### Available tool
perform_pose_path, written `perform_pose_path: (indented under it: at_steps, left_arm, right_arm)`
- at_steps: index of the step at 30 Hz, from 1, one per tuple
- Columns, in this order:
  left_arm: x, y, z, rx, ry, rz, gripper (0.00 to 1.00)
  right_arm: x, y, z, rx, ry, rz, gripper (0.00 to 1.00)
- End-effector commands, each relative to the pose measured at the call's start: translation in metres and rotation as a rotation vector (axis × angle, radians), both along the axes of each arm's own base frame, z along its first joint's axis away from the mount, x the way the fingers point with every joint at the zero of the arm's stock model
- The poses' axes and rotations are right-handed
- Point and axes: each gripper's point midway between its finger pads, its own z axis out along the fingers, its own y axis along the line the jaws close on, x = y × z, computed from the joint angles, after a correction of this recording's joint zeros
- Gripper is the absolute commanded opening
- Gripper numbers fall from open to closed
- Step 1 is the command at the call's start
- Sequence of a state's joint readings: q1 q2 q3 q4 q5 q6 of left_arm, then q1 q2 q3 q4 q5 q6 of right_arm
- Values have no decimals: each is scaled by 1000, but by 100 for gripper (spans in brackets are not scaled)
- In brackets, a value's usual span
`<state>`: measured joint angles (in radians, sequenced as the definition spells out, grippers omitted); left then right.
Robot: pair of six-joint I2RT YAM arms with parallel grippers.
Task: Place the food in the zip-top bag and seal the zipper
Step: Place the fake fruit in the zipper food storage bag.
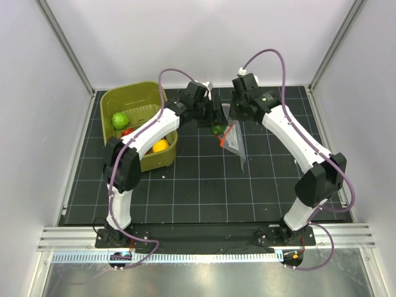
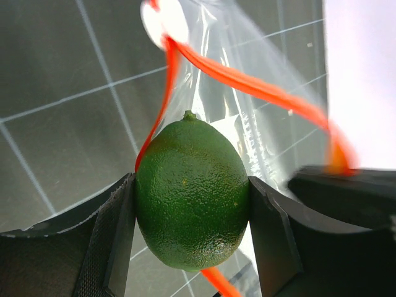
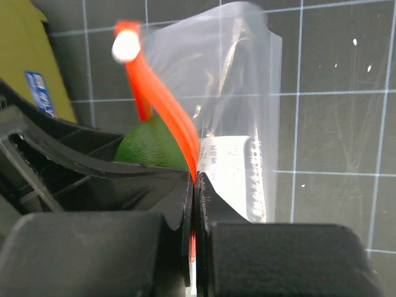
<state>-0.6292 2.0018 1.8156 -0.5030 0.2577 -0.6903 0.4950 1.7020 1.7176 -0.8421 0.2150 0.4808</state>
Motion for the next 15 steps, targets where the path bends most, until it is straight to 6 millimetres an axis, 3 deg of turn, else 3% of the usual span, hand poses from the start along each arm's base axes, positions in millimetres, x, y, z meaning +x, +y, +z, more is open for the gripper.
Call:
perform_pose_path:
  at_steps: [1, 4, 8, 11, 15]
  left_arm:
    - [2, 8, -5, 70, -8, 9, 36]
    - [-1, 9, -4, 65, 11, 12, 36]
    - [-3, -5, 24, -50, -12, -2, 41]
    - [2, -12, 43, -111, -38, 10, 48]
    - [1, -21, 46, -145, -7, -13, 64]
  right_arm:
    - [0, 0, 30, 178, -44, -18, 1]
    - [-2, -1, 26, 192, -32, -13, 1]
    - [-4, 6, 23, 223, -21, 9, 1]
    - [-5, 6, 22, 231, -22, 7, 1]
    - [-5, 7, 21, 252, -20, 2, 1]
